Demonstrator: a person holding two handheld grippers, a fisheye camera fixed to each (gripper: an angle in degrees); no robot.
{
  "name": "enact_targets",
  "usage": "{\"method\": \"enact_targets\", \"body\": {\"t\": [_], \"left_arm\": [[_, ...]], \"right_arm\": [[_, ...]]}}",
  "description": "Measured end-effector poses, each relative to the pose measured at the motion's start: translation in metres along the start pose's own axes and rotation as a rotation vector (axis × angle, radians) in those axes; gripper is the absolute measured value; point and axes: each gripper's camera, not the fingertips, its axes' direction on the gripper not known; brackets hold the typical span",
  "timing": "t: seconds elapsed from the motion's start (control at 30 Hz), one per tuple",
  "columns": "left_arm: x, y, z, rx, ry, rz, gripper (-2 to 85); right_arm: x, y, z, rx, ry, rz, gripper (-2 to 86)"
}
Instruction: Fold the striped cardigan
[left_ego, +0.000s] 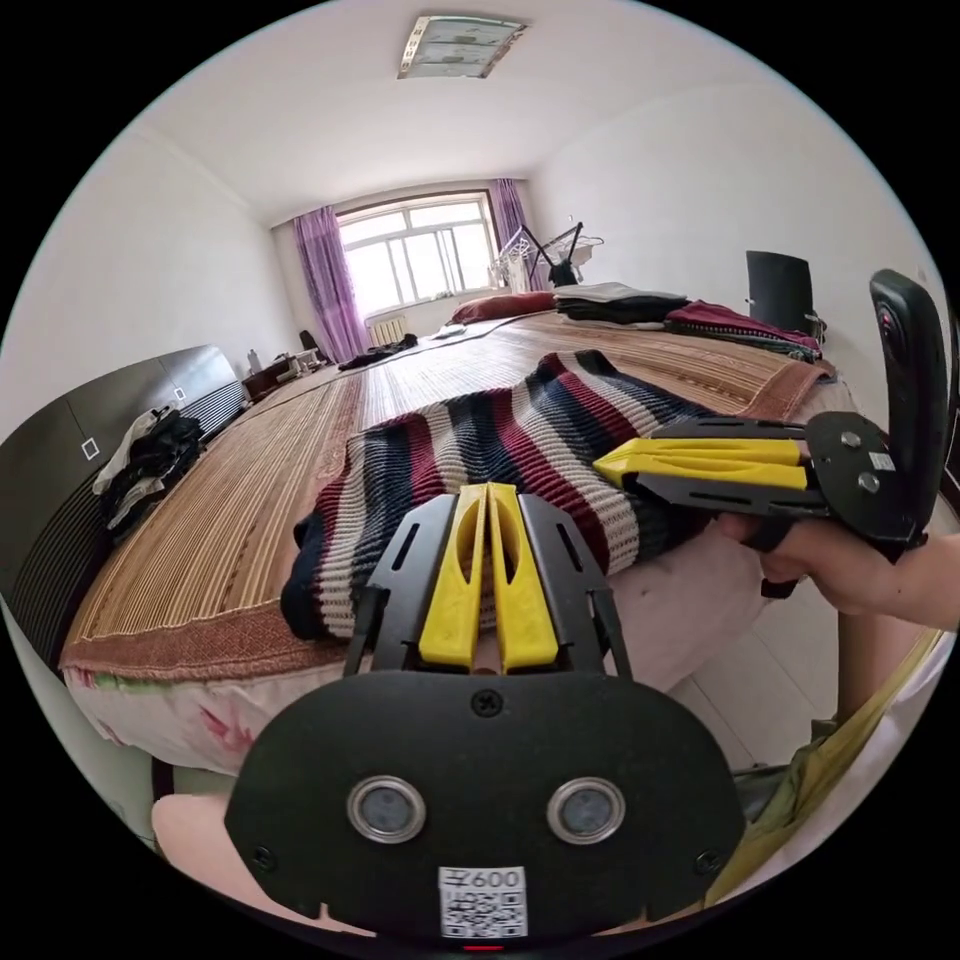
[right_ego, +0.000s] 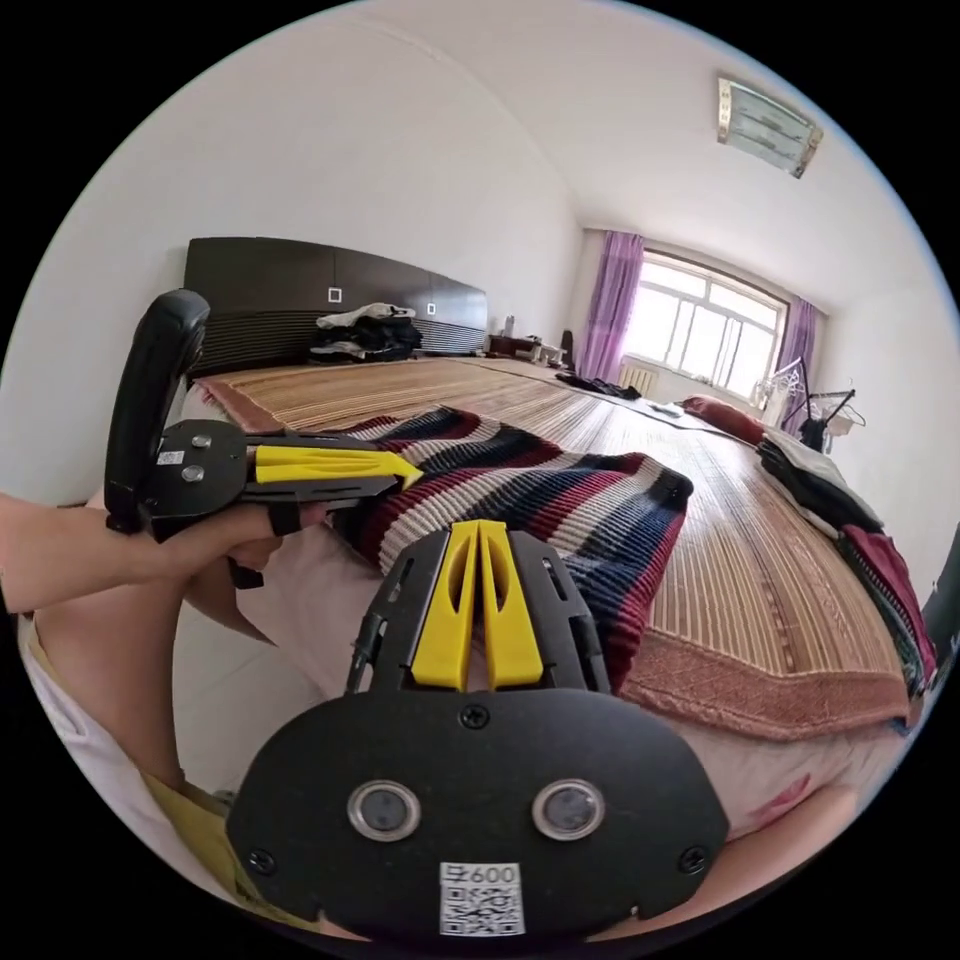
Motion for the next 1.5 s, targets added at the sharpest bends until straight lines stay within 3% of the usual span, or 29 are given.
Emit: {"method": "enact_targets", "body": {"t": [0.17,0.33,0.37,0.43,0.53,0.63,0.77,0.87,0.97,1.07,1.13,1.2,1.3,1.37,1.5], "left_arm": [[-0.008,0.019,-0.024,0.067,-0.030,-0.045,0.9],[-0.057,0.056,-0.049,0.128,0.117,-0.349,1.4],[-0.063,0.065,-0.059,0.139,0.083,-0.392,1.6],[-0.071,0.089,-0.080,0.108,-0.177,-0.491,2.7],[-0.071,0.105,-0.097,0.162,-0.184,-0.398,4.8],[-0.080,0.113,-0.103,0.240,-0.055,-0.417,9.9],[-0.090,0.114,-0.075,0.093,0.084,-0.436,7.2],[-0.093,0.123,-0.079,0.130,0.101,-0.451,3.8],[-0.088,0.115,-0.084,0.051,0.071,-0.418,3.5],[-0.072,0.104,-0.099,0.009,-0.040,-0.342,4.6],[-0.060,0.100,-0.119,0.064,-0.180,-0.289,6.4],[-0.036,0.093,-0.138,0.229,-0.293,-0.120,7.2],[-0.026,0.066,-0.132,0.246,-0.177,-0.017,7.7],[-0.032,0.053,-0.119,0.262,-0.082,-0.076,7.7],[-0.039,0.035,-0.066,0.157,0.024,-0.130,7.5]], "right_arm": [[-0.011,0.031,-0.021,0.055,0.056,-0.005,-0.9],[-0.004,0.064,-0.045,0.092,0.095,0.139,-0.8],[-0.003,0.072,-0.050,0.103,0.102,0.167,-0.8],[0.002,0.081,-0.056,0.106,0.081,0.227,-0.8],[0.008,0.086,-0.064,0.109,0.043,0.295,-0.8],[0.008,0.089,-0.066,0.103,0.027,0.302,-0.8],[0.001,0.086,-0.067,0.061,0.050,0.242,-0.8],[-0.008,0.078,-0.065,-0.001,0.139,0.133,-0.8],[-0.011,0.074,-0.064,-0.033,0.290,0.085,-0.9],[0.005,0.077,-0.071,-0.019,0.237,0.169,-0.9],[0.011,0.074,-0.085,-0.007,0.174,0.247,-0.9],[0.005,0.072,-0.104,0.049,0.154,0.253,-0.8],[-0.007,0.071,-0.131,0.233,0.253,0.305,-0.8],[-0.001,0.058,-0.134,0.280,0.184,0.330,-0.8],[0.021,0.040,-0.098,0.106,0.018,0.385,-0.8]]}}
